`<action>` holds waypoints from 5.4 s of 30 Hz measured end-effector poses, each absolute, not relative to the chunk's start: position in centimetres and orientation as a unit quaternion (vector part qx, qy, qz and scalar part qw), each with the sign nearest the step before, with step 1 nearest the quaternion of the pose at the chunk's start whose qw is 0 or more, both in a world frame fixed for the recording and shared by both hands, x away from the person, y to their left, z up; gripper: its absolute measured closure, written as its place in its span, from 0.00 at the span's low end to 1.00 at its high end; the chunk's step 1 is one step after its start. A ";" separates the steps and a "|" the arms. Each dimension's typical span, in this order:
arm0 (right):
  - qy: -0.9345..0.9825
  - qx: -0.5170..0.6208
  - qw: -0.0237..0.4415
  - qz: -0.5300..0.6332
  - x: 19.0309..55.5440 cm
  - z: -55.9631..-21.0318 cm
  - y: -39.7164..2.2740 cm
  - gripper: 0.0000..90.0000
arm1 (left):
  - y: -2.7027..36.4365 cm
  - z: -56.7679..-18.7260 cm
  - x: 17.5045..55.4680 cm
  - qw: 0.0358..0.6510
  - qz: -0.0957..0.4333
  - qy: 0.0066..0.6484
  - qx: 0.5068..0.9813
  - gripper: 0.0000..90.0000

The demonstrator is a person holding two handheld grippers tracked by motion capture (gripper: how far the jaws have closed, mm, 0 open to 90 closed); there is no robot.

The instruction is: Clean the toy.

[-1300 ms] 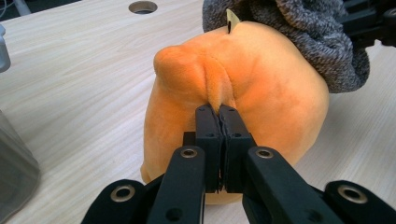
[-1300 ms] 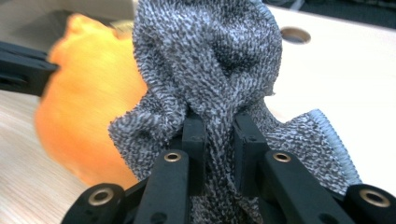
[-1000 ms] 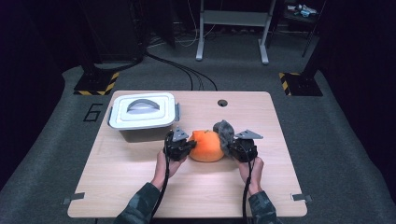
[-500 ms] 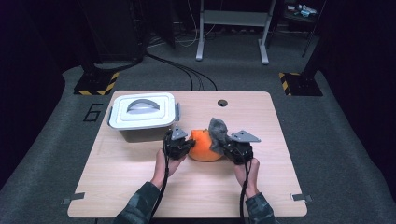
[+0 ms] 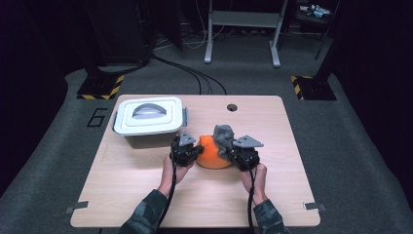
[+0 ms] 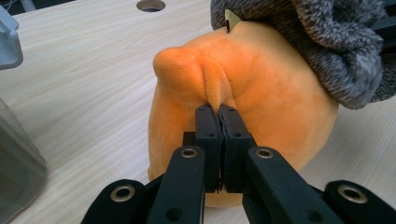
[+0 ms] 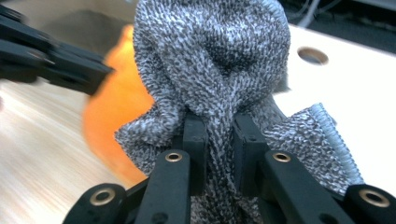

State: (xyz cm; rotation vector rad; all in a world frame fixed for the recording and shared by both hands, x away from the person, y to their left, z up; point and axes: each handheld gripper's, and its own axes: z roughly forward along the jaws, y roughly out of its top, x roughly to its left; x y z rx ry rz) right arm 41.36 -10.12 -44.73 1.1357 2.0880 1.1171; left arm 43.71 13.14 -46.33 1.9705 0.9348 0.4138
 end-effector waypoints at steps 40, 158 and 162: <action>0.786 0.385 0.226 0.427 40.5 -44.0 -6.8 0.87 | 13.1 -46.3 43.7 0.444 0.168 0.380 0.794 0.97; 0.797 0.380 0.275 0.380 40.3 -44.6 -7.0 0.87 | 13.2 -47.7 43.9 0.451 0.101 0.414 0.784 0.93; 0.792 0.398 0.276 0.371 41.2 -45.3 -8.2 0.87 | 12.8 -47.7 43.8 0.455 0.101 0.413 0.782 0.93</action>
